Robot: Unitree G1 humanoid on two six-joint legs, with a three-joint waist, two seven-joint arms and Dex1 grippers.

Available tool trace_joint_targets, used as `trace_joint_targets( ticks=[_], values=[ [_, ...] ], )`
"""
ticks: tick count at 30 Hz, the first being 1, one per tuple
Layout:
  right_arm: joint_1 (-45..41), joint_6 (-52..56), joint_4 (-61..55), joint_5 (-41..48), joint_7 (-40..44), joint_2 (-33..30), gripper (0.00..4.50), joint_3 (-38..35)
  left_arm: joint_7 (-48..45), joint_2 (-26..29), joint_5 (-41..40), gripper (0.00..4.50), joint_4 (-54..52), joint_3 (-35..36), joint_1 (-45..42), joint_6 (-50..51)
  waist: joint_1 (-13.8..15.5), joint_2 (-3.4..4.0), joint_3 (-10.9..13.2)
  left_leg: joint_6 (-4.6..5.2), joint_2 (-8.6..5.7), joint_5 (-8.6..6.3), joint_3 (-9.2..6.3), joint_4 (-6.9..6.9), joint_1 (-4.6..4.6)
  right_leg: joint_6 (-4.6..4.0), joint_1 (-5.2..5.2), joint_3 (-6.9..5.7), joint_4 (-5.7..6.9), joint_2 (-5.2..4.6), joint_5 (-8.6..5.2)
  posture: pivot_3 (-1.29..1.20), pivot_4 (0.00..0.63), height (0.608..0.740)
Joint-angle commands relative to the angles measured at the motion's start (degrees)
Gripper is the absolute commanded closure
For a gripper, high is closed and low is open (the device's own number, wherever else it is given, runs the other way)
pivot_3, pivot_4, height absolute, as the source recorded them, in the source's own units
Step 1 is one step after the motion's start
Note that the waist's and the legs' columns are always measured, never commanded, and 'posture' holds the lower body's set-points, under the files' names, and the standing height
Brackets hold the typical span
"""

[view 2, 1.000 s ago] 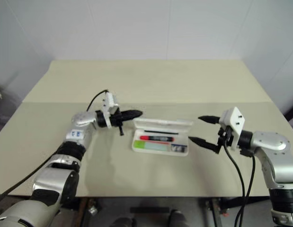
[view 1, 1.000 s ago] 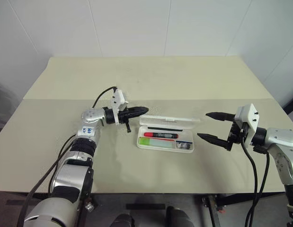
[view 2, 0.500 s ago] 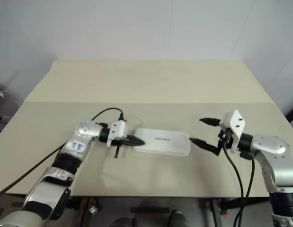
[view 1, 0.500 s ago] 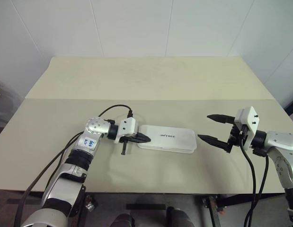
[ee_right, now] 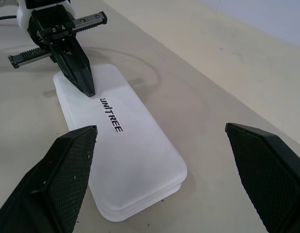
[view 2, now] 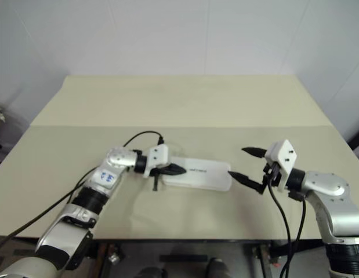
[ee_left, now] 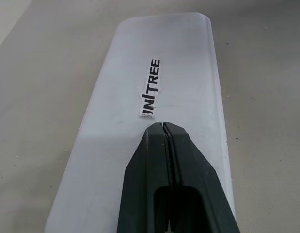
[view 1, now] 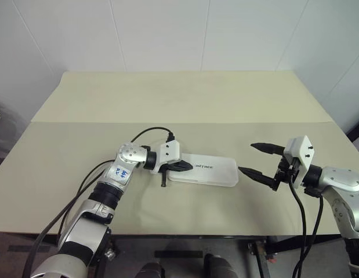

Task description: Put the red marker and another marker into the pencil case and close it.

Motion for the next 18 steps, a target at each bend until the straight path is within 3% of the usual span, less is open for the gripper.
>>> trace_joint_targets(
  ticks=[1, 6, 9, 12, 18],
  values=[
    [-0.6, -1.16, -1.59, 1.07, -0.57, 0.4, 0.0, -1.3, -0.59, 0.04, -1.87, 4.49, -2.17, 0.84, 1.74, 2.91, -0.01, 0.0, 0.0, 0.0, 0.0, 0.0, 0.0, 0.01, 0.0, 0.0, 0.0, 0.0, 0.0, 0.0, 0.0, 0.0, 0.15, 0.74],
    [-1.54, -1.59, -0.33, 0.83, 0.12, 0.46, 0.0, -0.75, -0.26, 0.99, -7.96, 4.49, -5.82, 6.5, 3.38, 4.42, -0.23, 0.0, 0.0, 0.0, 0.01, 0.0, -0.02, -0.05, -0.09, 0.0, -0.11, -0.01, -0.02, 0.01, 0.0, 0.0, 0.15, 0.74],
    [-3.31, -2.31, 1.78, 0.52, 1.82, -0.01, 0.0, 0.07, -4.13, 5.48, -14.88, 4.49, -11.25, 12.57, 7.39, 6.16, -0.51, 0.0, 0.0, -0.01, 0.03, 0.0, 0.04, -0.12, -0.15, -0.01, -0.24, 0.03, 0.0, 0.0, 0.0, 0.0, 0.15, 0.74],
    [-4.77, -2.94, 4.19, 0.21, 3.49, -0.67, 0.0, 0.29, -4.42, 10.06, -18.37, 3.88, -14.33, 17.95, 10.74, 5.37, -0.63, 0.0, 0.0, -0.02, 0.08, 0.01, 0.04, -0.19, -0.14, -0.06, -0.29, 0.03, 0.0, 0.02, -0.03, 0.0, 0.15, 0.74],
    [-6.48, -2.89, 6.45, 0.28, 6.43, -1.39, 0.0, 0.9, -3.33, 14.44, -23.58, 1.88, -17.02, 26.08, 15.87, 5.15, -0.01, 0.0, 0.0, -0.02, 0.04, 0.0, 0.01, -0.17, -0.16, -0.06, -0.26, 0.02, -0.06, -0.02, -0.03, 0.0, 0.15, 0.74]
  ],
)
